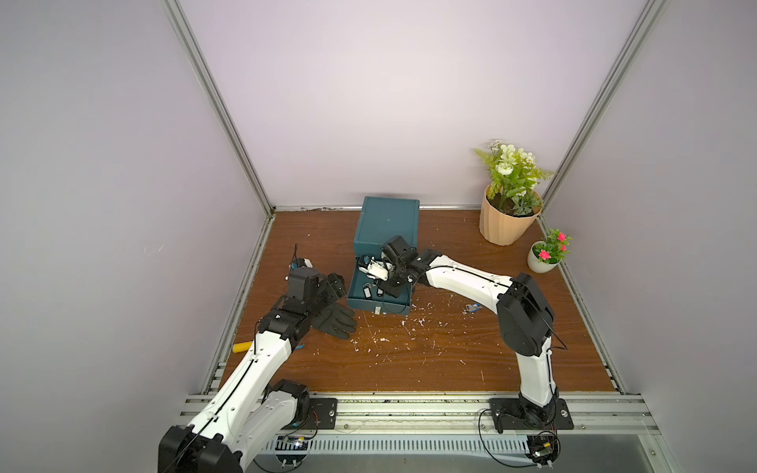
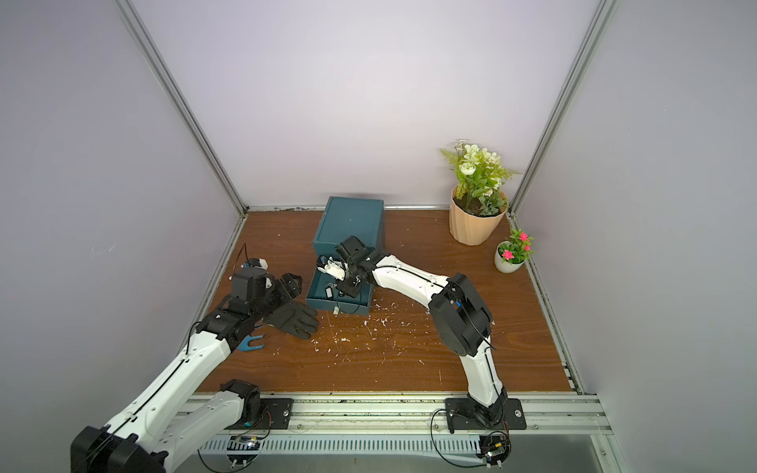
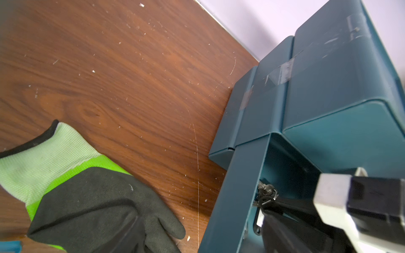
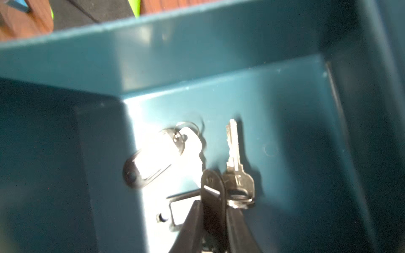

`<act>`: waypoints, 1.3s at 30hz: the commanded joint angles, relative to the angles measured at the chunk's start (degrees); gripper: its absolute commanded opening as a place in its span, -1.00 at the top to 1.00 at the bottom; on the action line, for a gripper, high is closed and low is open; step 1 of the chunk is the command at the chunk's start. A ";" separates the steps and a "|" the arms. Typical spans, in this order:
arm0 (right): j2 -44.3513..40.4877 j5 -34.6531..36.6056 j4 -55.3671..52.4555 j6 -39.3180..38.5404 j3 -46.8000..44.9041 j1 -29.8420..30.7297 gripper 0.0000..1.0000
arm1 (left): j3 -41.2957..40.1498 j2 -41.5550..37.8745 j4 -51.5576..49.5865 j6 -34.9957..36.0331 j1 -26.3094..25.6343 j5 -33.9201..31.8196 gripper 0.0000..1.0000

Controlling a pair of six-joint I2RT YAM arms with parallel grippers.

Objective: Take the keys out of the drawer
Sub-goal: Pick up the key from the drawer.

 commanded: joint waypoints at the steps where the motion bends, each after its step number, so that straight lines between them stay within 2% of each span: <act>1: -0.51 0.90 -2.91 1.62 2.52 0.04 0.63 | 2.26 -0.34 0.52 1.99 0.83 -0.67 -0.73; 24: -4.48 1.43 -3.71 3.47 5.75 0.08 0.85 | 2.42 -1.11 0.87 2.19 0.86 -0.40 -0.73; 39: -8.08 2.63 -3.17 3.56 4.81 0.78 0.90 | 3.85 -2.26 1.37 3.40 0.92 -0.80 -0.73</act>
